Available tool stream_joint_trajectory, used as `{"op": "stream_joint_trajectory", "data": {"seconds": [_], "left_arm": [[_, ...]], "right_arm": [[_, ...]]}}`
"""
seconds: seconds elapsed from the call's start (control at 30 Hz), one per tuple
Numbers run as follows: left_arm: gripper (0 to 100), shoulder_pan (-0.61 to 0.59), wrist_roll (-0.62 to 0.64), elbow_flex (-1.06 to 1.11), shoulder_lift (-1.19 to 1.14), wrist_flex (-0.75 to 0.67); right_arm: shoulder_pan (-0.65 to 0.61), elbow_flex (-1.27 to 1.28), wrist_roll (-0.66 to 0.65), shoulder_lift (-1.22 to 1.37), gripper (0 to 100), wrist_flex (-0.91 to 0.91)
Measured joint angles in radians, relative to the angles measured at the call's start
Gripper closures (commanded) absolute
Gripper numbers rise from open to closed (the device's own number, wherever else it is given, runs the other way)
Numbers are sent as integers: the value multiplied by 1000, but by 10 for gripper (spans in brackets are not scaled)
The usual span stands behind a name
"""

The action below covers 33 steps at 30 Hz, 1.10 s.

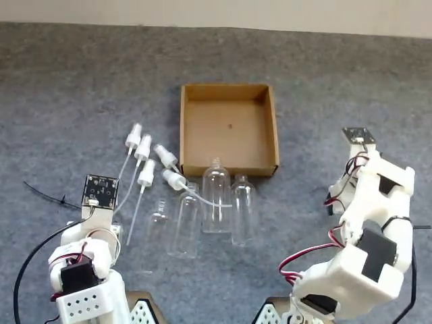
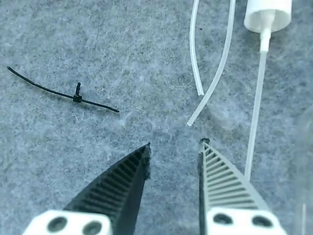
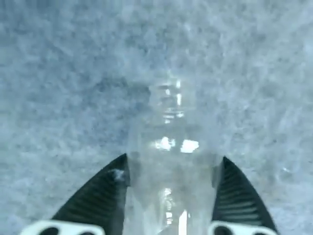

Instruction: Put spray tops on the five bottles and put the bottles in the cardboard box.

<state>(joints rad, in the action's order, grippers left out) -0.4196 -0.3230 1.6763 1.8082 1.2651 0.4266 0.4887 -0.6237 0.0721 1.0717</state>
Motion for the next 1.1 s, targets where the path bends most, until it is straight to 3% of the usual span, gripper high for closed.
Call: {"op": "stream_joint_trajectory", "data": {"seconds": [0.7, 0.9, 1.1], "left_arm": [[853, 0, 0, 0, 0, 0], [853, 0, 0, 0, 0, 0], [853, 0, 0, 0, 0, 0]], "right_arm": [[-78, -115, 5, 3, 783, 71], [-78, -135, 5, 3, 925, 74], [-78, -135, 5, 3, 869, 74]]}}
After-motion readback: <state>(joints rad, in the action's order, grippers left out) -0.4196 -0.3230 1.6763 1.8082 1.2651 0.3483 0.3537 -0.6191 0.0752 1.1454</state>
